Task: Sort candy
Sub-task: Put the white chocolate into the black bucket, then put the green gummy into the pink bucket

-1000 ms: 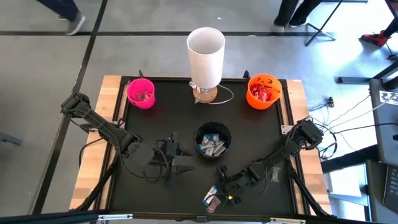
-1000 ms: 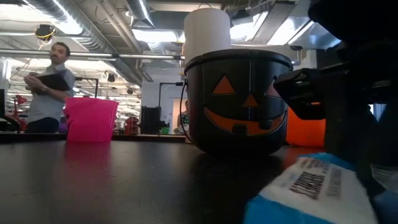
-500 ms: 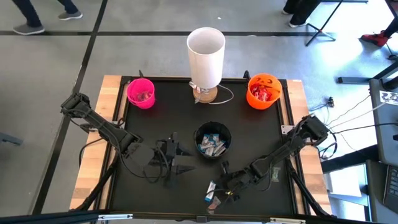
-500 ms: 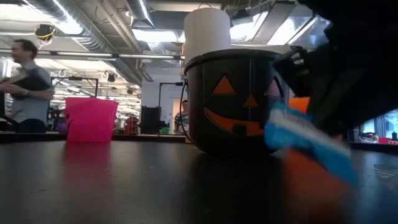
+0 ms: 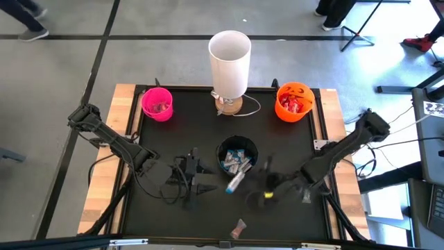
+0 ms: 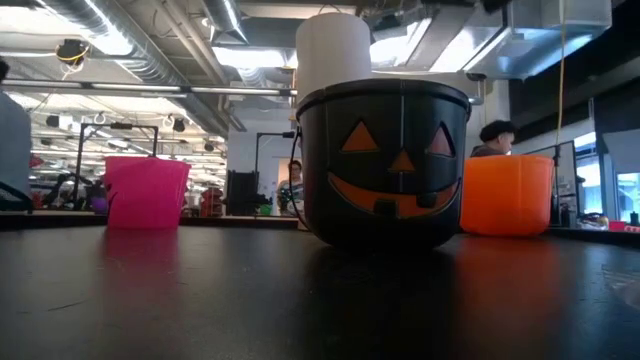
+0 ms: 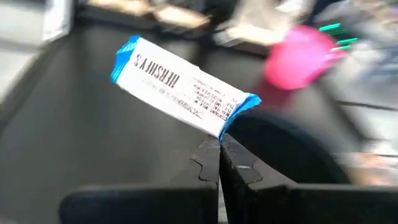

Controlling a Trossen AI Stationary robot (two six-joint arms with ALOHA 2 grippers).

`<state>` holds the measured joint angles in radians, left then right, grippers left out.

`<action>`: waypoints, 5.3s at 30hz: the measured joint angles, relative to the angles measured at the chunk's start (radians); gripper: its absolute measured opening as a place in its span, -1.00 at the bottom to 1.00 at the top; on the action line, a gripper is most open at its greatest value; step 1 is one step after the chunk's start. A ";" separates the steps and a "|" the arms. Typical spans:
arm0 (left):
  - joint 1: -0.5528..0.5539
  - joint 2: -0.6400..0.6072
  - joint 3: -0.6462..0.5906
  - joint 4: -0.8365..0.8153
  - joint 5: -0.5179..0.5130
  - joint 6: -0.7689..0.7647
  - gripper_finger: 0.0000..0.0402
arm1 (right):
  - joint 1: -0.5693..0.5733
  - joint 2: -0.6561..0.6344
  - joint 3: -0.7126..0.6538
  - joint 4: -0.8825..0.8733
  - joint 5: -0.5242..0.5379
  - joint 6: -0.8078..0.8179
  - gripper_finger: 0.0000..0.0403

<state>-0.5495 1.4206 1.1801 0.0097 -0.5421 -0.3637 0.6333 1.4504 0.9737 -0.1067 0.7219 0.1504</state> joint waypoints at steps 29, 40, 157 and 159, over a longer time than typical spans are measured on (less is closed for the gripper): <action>0.000 0.000 0.000 -0.020 -0.026 0.008 0.07 | -0.313 -0.129 0.002 -0.408 -0.061 0.133 -0.10; 0.000 0.000 0.000 -0.026 -0.026 0.008 0.07 | -0.289 -0.168 0.169 -0.558 -0.227 0.138 -0.03; 0.030 0.248 0.001 0.383 -0.038 0.451 0.07 | 0.473 -0.123 0.224 -0.740 0.071 0.762 -1.00; 0.040 0.279 0.001 0.478 -0.017 0.518 0.07 | 0.431 -0.136 0.224 -0.642 0.057 0.642 -1.00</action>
<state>-0.5099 1.6991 1.1809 0.4876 -0.5590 0.1544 1.0644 1.3145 1.1980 -0.7483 0.7790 0.7927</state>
